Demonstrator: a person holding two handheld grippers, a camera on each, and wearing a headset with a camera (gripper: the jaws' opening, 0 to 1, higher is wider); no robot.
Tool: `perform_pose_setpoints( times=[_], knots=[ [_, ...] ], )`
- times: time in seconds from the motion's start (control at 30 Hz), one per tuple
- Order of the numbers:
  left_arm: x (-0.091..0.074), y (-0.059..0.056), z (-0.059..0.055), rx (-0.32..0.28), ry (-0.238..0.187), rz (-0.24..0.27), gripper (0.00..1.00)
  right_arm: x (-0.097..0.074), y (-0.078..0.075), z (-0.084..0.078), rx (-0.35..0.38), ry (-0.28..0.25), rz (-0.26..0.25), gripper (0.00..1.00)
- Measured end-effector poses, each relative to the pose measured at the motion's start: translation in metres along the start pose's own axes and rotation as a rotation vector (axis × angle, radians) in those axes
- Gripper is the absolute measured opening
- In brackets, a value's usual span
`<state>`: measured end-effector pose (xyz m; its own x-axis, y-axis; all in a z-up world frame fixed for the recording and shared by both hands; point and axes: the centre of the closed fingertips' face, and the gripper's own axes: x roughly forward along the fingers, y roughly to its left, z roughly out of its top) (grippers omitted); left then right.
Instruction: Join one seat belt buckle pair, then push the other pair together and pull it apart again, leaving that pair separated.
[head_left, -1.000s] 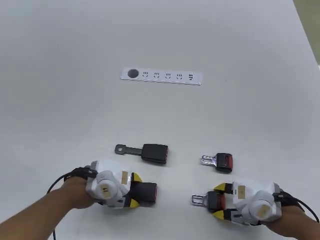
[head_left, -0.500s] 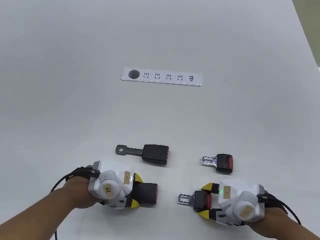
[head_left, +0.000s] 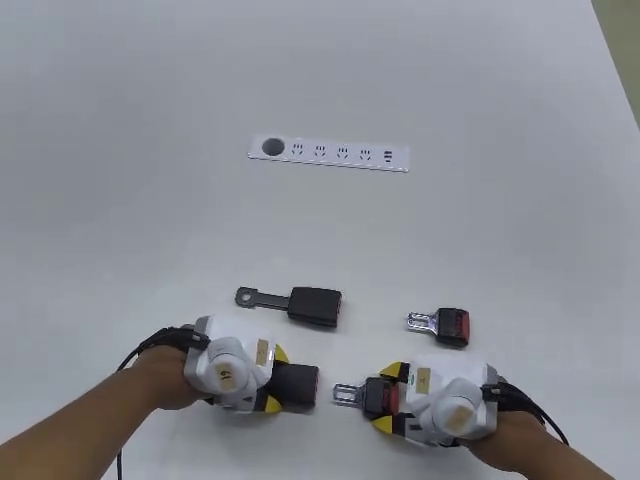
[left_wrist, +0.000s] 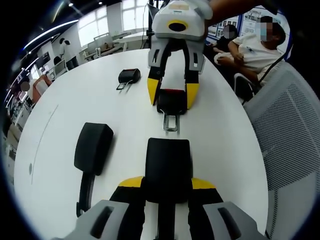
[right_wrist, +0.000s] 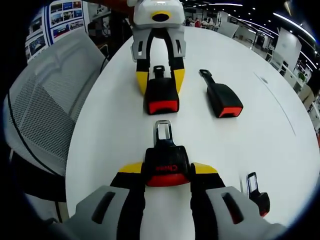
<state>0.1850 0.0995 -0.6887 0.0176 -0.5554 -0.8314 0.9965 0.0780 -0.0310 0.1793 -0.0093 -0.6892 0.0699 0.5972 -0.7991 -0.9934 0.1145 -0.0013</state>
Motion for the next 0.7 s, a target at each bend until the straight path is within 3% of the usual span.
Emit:
perform_pose_setpoints(
  times=[0.3, 0.7],
  knots=[
    [0.001, 0.001, 0.001, -0.009, -0.001, 0.001, 0.33, 0.014, 0.002, 0.011, -0.005, -0.005, 0.009, 0.33],
    [0.002, 0.002, 0.001, -0.003, 0.004, -0.006, 0.33, 0.019, 0.0, 0.025, -0.002, -0.012, 0.014, 0.33]
  ],
)
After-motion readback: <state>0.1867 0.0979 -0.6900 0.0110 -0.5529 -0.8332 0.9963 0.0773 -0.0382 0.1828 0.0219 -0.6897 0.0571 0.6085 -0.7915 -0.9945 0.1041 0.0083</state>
